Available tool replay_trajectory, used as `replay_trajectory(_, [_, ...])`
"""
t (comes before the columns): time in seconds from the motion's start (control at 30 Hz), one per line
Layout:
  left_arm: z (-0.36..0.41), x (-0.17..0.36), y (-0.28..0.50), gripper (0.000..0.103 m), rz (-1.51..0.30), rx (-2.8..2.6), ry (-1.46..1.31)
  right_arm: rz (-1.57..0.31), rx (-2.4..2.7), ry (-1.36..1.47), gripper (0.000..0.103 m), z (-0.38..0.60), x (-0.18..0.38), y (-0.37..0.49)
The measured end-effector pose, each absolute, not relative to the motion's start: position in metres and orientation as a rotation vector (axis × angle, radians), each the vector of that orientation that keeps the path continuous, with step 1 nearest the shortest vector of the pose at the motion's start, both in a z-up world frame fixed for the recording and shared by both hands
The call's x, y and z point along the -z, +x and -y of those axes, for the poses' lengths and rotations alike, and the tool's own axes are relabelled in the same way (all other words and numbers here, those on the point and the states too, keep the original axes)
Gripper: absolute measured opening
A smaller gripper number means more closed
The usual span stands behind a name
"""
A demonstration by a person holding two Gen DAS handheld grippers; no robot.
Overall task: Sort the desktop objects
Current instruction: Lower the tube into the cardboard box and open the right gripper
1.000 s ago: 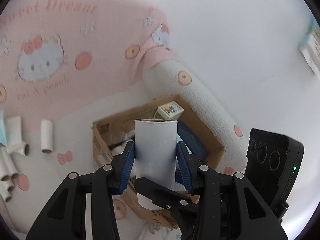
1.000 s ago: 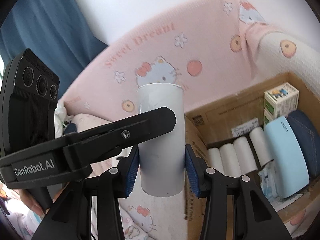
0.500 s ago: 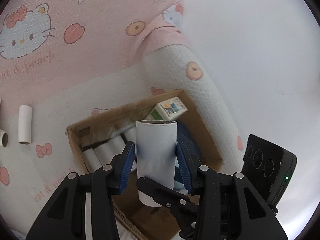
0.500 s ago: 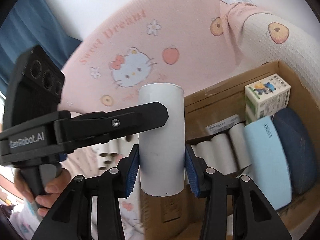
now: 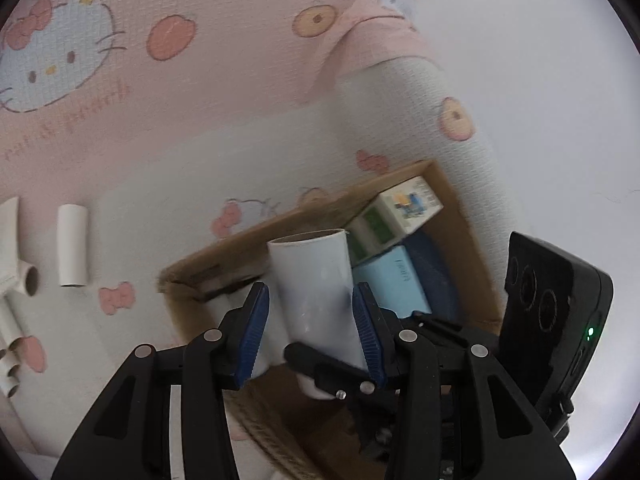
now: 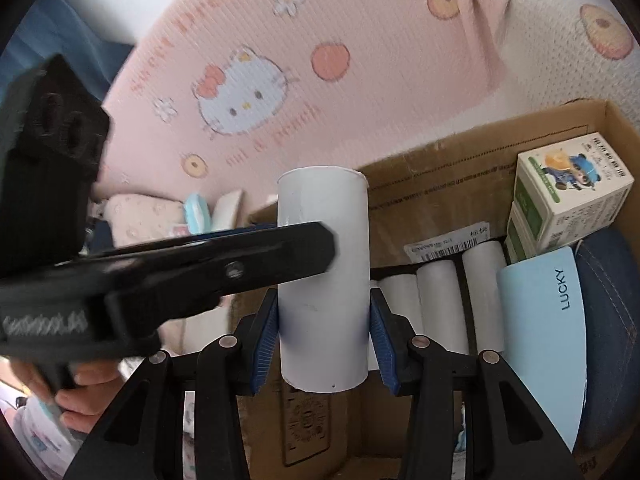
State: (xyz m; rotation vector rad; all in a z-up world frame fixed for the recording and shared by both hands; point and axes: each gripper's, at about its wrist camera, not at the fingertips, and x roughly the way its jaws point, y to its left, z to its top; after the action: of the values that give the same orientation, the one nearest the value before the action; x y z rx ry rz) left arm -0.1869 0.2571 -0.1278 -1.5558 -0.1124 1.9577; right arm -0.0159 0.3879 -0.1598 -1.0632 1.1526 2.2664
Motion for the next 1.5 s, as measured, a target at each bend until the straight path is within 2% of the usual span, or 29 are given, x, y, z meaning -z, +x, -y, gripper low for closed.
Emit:
replay_trajectory(0.07, [-0.253,0.132,-0.189,0.047,0.122,-1.945,-1.560,-1.190,-2.249,-1.090,0.041,-0.392,0.169,-0.019])
replay_trajectory(0.1, [-0.252,0.133,-0.190,0.041,0.125,-1.935,-1.563,-1.211,-2.250,-1.092,0.041,-0.394,0.172,-0.020])
replay_trajectory(0.13, [-0.251,0.135,-0.191,0.026,0.125,-1.926,-1.566,-1.229,-2.248,-1.100,0.041,-0.394,0.176,-0.021])
replay_trajectory(0.2, [-0.250,0.139,-0.192,0.013,0.120,-1.924,-1.576,-1.243,-2.235,-1.121,0.041,-0.394,0.181,-0.022])
replay_trajectory(0.23, [-0.250,0.142,-0.192,0.012,0.121,-1.914,-1.577,-1.247,-2.225,-1.132,0.041,-0.395,0.184,-0.022])
replay_trajectory(0.67, [-0.248,0.139,-0.186,0.011,-0.006,-1.965,-1.491,-1.252,-2.088,-1.383,0.041,-0.402,0.223,-0.037])
replay_trajectory(0.97, [-0.236,0.136,-0.189,0.011,0.035,-1.954,-1.478,-1.242,-2.044,-1.554,0.041,-0.394,0.246,-0.066])
replay_trajectory(1.23, [-0.237,0.139,-0.187,0.011,0.008,-1.955,-1.484,-1.185,-1.994,-1.610,0.041,-0.399,0.253,-0.071])
replay_trajectory(1.37, [-0.238,0.138,-0.186,0.011,-0.006,-1.947,-1.488,-1.257,-1.988,-1.540,0.046,-0.406,0.252,-0.065])
replay_trajectory(1.5, [-0.240,0.134,-0.184,0.011,-0.015,-1.954,-1.476,-1.294,-2.002,-1.504,0.046,-0.410,0.242,-0.058])
